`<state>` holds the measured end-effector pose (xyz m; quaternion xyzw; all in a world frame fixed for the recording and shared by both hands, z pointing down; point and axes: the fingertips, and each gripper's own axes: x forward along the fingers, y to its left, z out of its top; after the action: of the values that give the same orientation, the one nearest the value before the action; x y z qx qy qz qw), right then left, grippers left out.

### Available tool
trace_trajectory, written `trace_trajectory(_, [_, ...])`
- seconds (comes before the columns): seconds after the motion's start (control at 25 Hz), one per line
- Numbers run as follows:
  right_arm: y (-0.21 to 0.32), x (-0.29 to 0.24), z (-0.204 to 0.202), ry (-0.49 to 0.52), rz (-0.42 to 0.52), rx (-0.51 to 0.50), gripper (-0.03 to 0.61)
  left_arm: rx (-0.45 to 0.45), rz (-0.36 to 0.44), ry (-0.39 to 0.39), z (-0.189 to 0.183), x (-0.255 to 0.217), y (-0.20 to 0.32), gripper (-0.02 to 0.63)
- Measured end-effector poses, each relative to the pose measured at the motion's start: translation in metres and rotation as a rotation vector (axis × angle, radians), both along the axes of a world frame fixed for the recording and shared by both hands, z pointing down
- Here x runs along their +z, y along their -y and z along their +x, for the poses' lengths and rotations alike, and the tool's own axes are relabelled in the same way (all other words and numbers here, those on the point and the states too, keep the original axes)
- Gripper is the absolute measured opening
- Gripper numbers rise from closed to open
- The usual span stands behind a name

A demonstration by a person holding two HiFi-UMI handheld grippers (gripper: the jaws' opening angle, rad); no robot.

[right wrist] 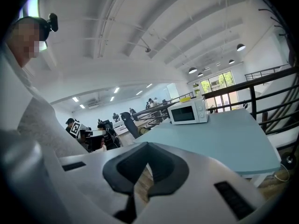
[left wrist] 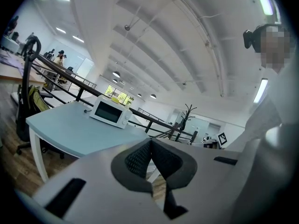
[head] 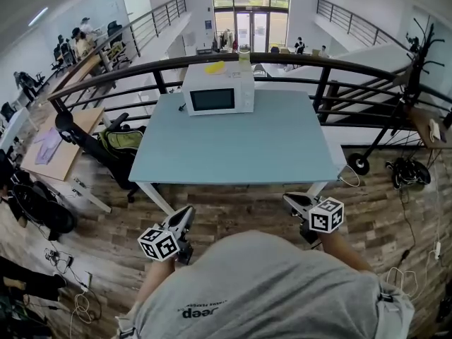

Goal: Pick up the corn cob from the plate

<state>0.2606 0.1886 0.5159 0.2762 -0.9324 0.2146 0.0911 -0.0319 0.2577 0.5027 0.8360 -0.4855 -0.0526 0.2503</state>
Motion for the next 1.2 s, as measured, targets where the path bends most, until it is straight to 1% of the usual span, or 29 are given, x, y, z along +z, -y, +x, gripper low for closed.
trace_trajectory(0.16, [0.0,0.004,0.016,0.009,-0.004,-0.006,0.014,0.008,-0.008,0.008,0.021,0.0,0.001,0.009])
trace_trajectory(0.32, [0.0,0.006,0.023,0.021,-0.007,-0.015,0.014,0.016,-0.017,0.022,0.035,-0.002,0.002,0.009])
trace_trajectory(0.44, [0.003,0.011,0.025,0.024,-0.013,-0.018,0.014,0.023,-0.018,0.027,0.04,-0.002,0.002,0.009])
trace_trajectory(0.56, [0.005,0.016,0.019,0.019,-0.021,-0.02,0.015,0.021,-0.03,0.026,0.034,0.003,0.0,0.009])
trace_trajectory(0.76, [0.013,0.02,-0.006,-0.005,-0.027,-0.013,0.015,0.021,-0.046,-0.007,0.005,0.018,0.012,0.009])
trace_trajectory(0.92, [0.027,0.018,-0.036,-0.038,-0.021,0.021,0.014,0.068,-0.036,-0.026,-0.025,0.024,0.036,0.009])
trace_trajectory(1.04, [0.044,0.014,-0.072,-0.051,-0.017,0.057,0.014,0.106,-0.025,-0.026,-0.061,0.024,0.061,0.009])
trace_trajectory(1.2, [0.068,0.002,-0.134,-0.059,0.0,0.081,0.015,0.13,0.008,-0.021,-0.126,0.011,0.096,0.009])
